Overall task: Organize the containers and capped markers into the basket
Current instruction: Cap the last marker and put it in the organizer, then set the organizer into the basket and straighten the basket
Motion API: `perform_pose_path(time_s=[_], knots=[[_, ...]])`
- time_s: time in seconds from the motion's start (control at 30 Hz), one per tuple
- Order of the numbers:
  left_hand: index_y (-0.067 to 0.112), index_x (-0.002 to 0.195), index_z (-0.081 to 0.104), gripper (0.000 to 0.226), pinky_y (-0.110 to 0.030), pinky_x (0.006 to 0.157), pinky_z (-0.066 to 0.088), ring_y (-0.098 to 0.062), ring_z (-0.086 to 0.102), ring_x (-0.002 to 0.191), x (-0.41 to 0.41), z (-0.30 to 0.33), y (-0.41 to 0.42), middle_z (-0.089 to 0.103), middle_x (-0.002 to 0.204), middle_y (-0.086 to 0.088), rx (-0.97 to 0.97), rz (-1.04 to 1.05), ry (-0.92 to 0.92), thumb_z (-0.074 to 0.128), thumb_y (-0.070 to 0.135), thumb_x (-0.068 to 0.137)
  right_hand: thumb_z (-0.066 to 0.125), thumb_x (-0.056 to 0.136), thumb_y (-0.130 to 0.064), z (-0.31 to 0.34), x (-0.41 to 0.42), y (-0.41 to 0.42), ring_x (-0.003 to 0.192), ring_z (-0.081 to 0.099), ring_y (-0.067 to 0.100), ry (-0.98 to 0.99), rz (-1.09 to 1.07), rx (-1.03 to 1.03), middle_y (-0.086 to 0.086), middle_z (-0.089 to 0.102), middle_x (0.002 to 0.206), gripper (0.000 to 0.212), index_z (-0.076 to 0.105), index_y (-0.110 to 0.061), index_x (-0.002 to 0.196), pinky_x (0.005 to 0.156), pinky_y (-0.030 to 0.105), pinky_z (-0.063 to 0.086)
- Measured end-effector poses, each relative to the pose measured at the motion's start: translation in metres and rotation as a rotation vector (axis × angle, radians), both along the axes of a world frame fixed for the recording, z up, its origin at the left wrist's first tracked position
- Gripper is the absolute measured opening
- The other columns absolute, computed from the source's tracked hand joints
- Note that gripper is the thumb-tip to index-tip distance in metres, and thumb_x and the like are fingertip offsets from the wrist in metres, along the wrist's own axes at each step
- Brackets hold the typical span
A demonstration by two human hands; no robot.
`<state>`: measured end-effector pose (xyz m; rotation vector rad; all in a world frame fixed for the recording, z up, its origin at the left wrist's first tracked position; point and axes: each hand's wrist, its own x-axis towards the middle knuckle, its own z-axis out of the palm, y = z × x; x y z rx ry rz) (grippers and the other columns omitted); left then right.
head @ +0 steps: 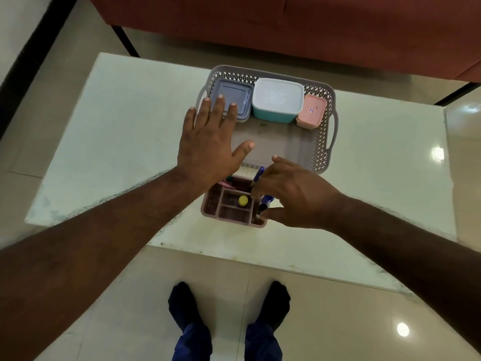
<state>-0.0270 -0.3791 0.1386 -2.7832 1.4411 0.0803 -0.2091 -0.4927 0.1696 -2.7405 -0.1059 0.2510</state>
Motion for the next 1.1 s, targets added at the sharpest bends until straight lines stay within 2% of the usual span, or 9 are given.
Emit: perform_pose_path(time_s=[0.1, 0.2, 0.33, 0.47, 0.6, 0.7, 0.8, 0.87, 1.1], knots=[[0.021, 0.157, 0.008, 0.085, -0.053, 0.121, 0.011, -0.033, 0.007, 0.152, 0.003, -0.001, 0.004, 0.007, 0.165, -0.011, -0.004, 0.022, 0.026, 0.018, 0.075, 0.091, 0.071, 0.082, -0.051, 0.000, -0.003, -0.004, 0.112, 0.056, 0.018, -0.002, -0.084, 0.066, -0.001, 0.068, 0.113, 0.046, 0.065, -0.024, 0.118, 0.114, 0.043, 0.036], [0.020, 0.156, 0.012, 0.084, -0.052, 0.121, 0.014, -0.032, 0.011, 0.151, 0.002, 0.000, 0.013, 0.012, 0.164, -0.012, -0.029, 0.039, 0.069, 0.017, 0.074, 0.092, 0.054, 0.085, -0.067, 0.001, -0.008, -0.008, 0.110, 0.055, 0.016, -0.075, -0.275, 0.117, -0.001, 0.066, 0.117, 0.059, 0.062, -0.021, 0.122, 0.088, 0.035, 0.051], [0.015, 0.154, 0.024, 0.081, -0.049, 0.116, 0.027, -0.033, 0.026, 0.147, -0.008, 0.001, 0.037, 0.026, 0.160, -0.014, -0.100, 0.029, 0.124, 0.019, 0.070, 0.095, 0.056, 0.094, -0.053, -0.005, -0.020, -0.009, 0.103, 0.060, 0.013, -0.252, -0.595, 0.122, -0.002, 0.066, 0.116, 0.043, 0.063, -0.019, 0.119, 0.076, 0.027, 0.048], [0.011, 0.152, 0.028, 0.083, -0.046, 0.112, 0.036, -0.030, 0.036, 0.142, -0.022, -0.004, 0.067, 0.034, 0.157, -0.014, -0.089, 0.064, 0.208, 0.022, 0.070, 0.094, 0.051, 0.097, -0.049, -0.020, -0.026, 0.005, 0.089, 0.063, 0.006, -0.180, -1.053, 0.407, -0.008, 0.068, 0.108, 0.035, 0.062, -0.022, 0.115, 0.073, 0.026, 0.050], [0.017, 0.154, 0.024, 0.080, -0.044, 0.107, 0.040, -0.026, 0.044, 0.137, -0.040, -0.012, 0.087, 0.037, 0.156, -0.008, -0.112, 0.330, 0.564, 0.029, 0.071, 0.094, 0.045, 0.094, -0.062, -0.048, -0.044, 0.029, 0.093, 0.067, 0.010, -0.008, -1.305, 0.698, -0.007, 0.067, 0.110, 0.047, 0.059, -0.025, 0.119, 0.083, 0.042, 0.058], [0.025, 0.147, 0.037, 0.066, -0.044, 0.109, 0.040, -0.025, 0.051, 0.130, -0.046, -0.024, 0.095, 0.048, 0.149, -0.002, -0.208, 0.634, 0.915, 0.031, 0.066, 0.096, 0.045, 0.103, -0.038, -0.057, -0.048, 0.047, 0.089, 0.069, 0.017, 0.069, -1.458, 1.032, 0.003, 0.067, 0.110, 0.031, 0.057, -0.019, 0.124, 0.080, 0.040, 0.059], [0.029, 0.120, 0.059, 0.043, -0.052, 0.099, 0.050, -0.026, 0.062, 0.112, -0.052, -0.033, 0.099, 0.065, 0.122, -0.004, -0.359, 0.763, 1.045, 0.037, 0.058, 0.097, 0.050, 0.102, -0.021, -0.059, -0.047, 0.056, 0.087, 0.068, 0.018, 0.136, -1.492, 1.123, 0.002, 0.068, 0.104, 0.025, 0.059, -0.017, 0.125, 0.074, 0.033, 0.059], [0.033, 0.100, 0.060, 0.022, -0.053, 0.089, 0.056, -0.026, 0.065, 0.101, -0.058, -0.035, 0.100, 0.068, 0.103, -0.002, -0.340, 0.735, 1.055, 0.040, 0.042, 0.102, 0.054, 0.101, -0.021, -0.064, -0.045, 0.060, 0.091, 0.070, 0.017, 0.155, -1.456, 1.101, 0.001, 0.071, 0.103, 0.025, 0.064, -0.016, 0.123, 0.072, 0.030, 0.061], [0.027, 0.109, 0.069, 0.023, -0.048, 0.084, 0.058, -0.019, 0.070, 0.086, -0.058, -0.038, 0.105, 0.072, 0.093, 0.006, -0.345, 0.661, 0.952, 0.047, 0.031, 0.102, 0.062, 0.097, -0.025, -0.070, -0.033, 0.067, 0.088, 0.072, 0.016, 0.138, -1.370, 0.976, -0.005, 0.075, 0.093, 0.019, 0.073, -0.025, 0.112, 0.078, 0.037, 0.062]])
